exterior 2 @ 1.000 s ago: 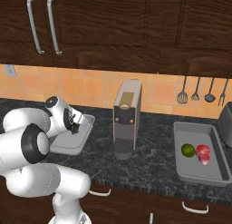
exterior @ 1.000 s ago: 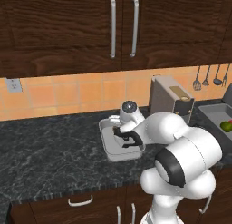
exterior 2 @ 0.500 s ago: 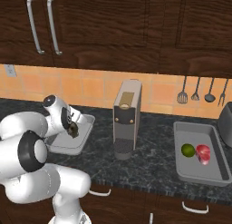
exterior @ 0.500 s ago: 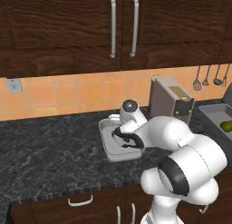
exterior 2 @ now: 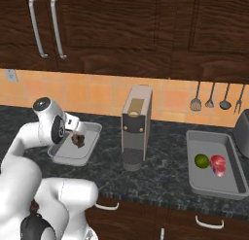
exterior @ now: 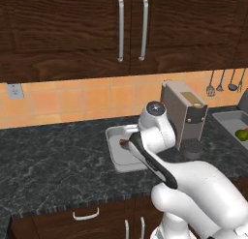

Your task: Place one lime and one steak in each tupperware on the nearby counter, to pack two identical lunches.

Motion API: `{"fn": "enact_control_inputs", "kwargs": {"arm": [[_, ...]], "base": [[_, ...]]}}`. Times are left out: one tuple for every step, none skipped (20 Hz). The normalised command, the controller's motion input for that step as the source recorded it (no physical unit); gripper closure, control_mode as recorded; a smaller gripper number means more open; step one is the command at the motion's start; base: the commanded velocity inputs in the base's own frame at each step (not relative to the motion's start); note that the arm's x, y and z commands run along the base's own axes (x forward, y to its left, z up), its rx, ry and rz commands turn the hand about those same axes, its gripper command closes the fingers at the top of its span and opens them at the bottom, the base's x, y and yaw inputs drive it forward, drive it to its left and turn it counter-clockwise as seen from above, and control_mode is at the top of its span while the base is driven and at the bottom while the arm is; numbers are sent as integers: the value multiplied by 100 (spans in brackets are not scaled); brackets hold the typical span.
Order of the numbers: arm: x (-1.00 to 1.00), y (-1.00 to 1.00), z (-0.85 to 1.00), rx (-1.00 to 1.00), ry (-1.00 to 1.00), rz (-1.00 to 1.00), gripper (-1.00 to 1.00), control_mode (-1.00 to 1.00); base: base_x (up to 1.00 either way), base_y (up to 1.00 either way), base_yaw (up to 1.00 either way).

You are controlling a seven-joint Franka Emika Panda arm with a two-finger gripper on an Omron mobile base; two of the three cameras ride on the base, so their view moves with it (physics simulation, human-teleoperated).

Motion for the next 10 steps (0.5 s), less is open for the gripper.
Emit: {"fn": "enact_control_inputs", "kwargs": {"arm": [[-79,0,91,-18,35,21,-100,-100],[-80,0,89,-18,36,21,-100,-100],[-77,0,91,-19,42,20,-100,-100],[-75,0,84,-19,48,18,-100,-100],[-75,0,75,-20,49,16,-100,-100],[-74,0,60,-20,50,12,-100,-100],[-91,-1,44,-17,47,3,-100,-100],[-100,-27,16,-11,38,0,-100,-100],[-100,-54,0,0,22,-1,-100,-100],[-100,-79,0,0,9,-7,-100,-100]], "base": [[0,0,0],[0,0,0],[0,0,0],[0,0,0],[0,0,0],[0,0,0],[0,0,0],[0,0,0],[0,0,0],[0,0,0]]}}
